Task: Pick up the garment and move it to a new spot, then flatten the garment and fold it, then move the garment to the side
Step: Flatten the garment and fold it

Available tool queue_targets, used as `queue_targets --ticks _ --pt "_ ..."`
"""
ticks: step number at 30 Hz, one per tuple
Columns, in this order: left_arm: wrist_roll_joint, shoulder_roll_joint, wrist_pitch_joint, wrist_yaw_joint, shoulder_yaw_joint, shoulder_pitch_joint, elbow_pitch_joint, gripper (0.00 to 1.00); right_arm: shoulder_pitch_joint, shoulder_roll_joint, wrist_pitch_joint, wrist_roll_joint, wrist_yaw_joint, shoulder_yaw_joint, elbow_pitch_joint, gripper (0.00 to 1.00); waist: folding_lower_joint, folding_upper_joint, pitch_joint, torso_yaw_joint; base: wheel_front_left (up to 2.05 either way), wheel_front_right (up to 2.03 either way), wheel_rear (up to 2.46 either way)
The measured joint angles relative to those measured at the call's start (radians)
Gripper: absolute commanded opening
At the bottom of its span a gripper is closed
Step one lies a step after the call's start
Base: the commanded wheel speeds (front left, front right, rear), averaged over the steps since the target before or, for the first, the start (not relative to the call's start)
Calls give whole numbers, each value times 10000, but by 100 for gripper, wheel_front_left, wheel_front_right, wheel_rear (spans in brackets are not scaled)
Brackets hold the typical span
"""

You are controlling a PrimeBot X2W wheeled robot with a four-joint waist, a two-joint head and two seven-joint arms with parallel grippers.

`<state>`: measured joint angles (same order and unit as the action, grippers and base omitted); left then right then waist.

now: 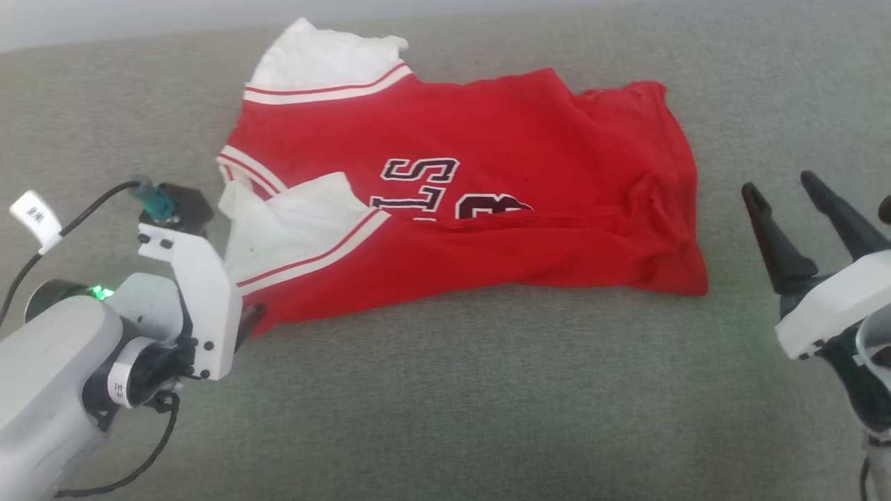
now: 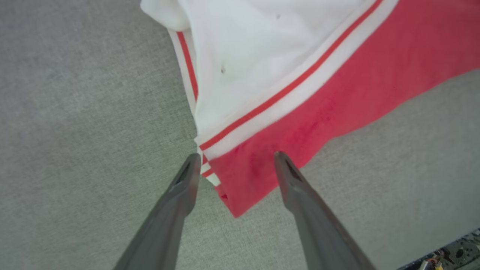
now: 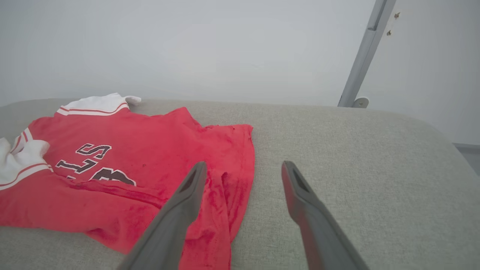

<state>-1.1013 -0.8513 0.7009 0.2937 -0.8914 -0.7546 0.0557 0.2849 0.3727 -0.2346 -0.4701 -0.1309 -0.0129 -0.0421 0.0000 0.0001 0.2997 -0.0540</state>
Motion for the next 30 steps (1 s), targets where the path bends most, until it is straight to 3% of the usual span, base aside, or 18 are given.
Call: queue_targets --ticks 4,10,11,12,22,30 --pt "-213 190 -188 186 127 214 683 100 -200 -355 -222 140 0 127 -198 100 0 0 153 -225 0 0 0" --pt "-522 541 -466 50 382 231 1893 100 -347 -566 -715 205 2 90 -401 100 0 0 383 -519 0 0 0" --pt "-600 581 -389 -17 372 208 2044 45 -375 -587 -872 173 0 50 -408 100 0 1 412 -551 0 0 0" --pt "-648 619 -316 -150 380 159 2159 0 -386 -593 -1047 138 2 25 -407 100 0 0 438 -575 0 0 0" --pt "-721 1104 -328 -715 366 -308 2828 0 -8 -694 -3223 -366 2 -88 307 100 0 1 686 -327 0 0 0" --pt "-650 1622 -510 -1170 301 -724 3185 0 1332 -686 -4809 -280 2 -506 2017 100 0 1 1027 188 0 0 0"
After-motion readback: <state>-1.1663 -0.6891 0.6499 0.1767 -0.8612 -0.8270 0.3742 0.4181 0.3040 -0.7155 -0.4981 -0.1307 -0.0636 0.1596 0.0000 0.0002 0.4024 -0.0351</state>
